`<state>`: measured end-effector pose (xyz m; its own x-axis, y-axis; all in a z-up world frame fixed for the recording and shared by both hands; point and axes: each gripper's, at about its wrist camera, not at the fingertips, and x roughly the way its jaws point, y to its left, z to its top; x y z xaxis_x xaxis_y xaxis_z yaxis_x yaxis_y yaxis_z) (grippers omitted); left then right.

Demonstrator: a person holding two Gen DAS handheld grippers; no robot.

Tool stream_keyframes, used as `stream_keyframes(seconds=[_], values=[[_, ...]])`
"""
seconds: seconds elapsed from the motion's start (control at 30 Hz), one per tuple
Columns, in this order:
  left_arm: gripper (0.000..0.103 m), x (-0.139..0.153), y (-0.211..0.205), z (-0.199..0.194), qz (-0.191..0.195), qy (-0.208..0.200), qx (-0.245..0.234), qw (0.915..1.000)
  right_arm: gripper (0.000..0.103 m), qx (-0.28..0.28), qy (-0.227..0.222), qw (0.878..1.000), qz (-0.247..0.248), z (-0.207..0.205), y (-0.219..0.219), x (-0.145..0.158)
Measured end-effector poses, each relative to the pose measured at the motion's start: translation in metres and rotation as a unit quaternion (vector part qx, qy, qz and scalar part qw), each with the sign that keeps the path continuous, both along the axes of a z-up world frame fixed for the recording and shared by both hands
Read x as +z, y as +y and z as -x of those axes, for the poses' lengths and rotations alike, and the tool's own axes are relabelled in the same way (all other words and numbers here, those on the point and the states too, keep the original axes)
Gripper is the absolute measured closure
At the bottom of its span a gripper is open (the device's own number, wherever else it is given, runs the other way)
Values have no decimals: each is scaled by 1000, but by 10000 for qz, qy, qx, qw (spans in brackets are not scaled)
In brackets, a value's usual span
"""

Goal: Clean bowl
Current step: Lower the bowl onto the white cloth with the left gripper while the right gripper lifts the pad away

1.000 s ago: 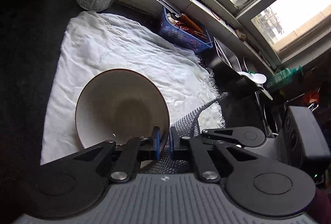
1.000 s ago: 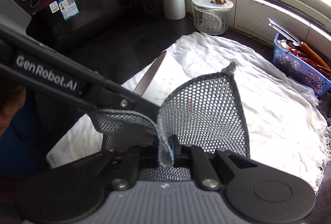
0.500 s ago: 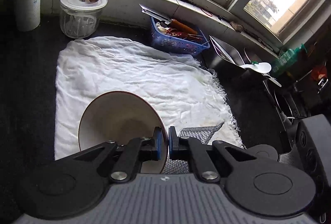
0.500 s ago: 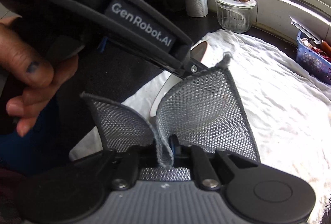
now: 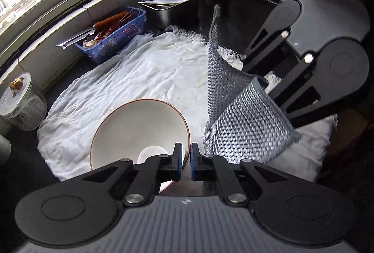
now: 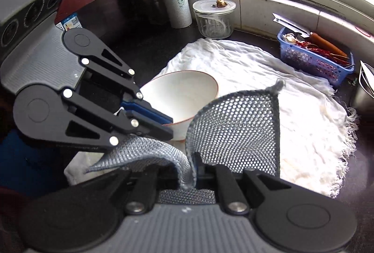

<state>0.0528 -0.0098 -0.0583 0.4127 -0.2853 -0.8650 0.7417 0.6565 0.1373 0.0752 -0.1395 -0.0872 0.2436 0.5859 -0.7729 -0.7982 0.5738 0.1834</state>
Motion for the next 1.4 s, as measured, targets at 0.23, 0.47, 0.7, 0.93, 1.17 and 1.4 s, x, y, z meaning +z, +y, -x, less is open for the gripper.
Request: stream_keyframes(seconds=[0.23,0.47,0.7,0.93,1.17,1.4], values=[[97,-3,-1,6,-218,47,-195,9996,93,-153,158,9998,21,-12,-26,11],[94,-2,16,-2,429,347,510,9972,93,-143,408,9985,348,-16,-48,13],[91,6,33,2,1055,463,1109,9871,93,-43,577,9940,931,-10,-71,18],[91,8,55,-6,1806,739,1893,9623,93,-204,516,9920,1134,-3,-104,43],[91,9,58,-10,1894,703,2346,9509,93,122,430,9832,1770,12,-113,54],[91,7,61,-11,1757,634,2651,9460,93,347,514,9694,2376,2,-113,29]])
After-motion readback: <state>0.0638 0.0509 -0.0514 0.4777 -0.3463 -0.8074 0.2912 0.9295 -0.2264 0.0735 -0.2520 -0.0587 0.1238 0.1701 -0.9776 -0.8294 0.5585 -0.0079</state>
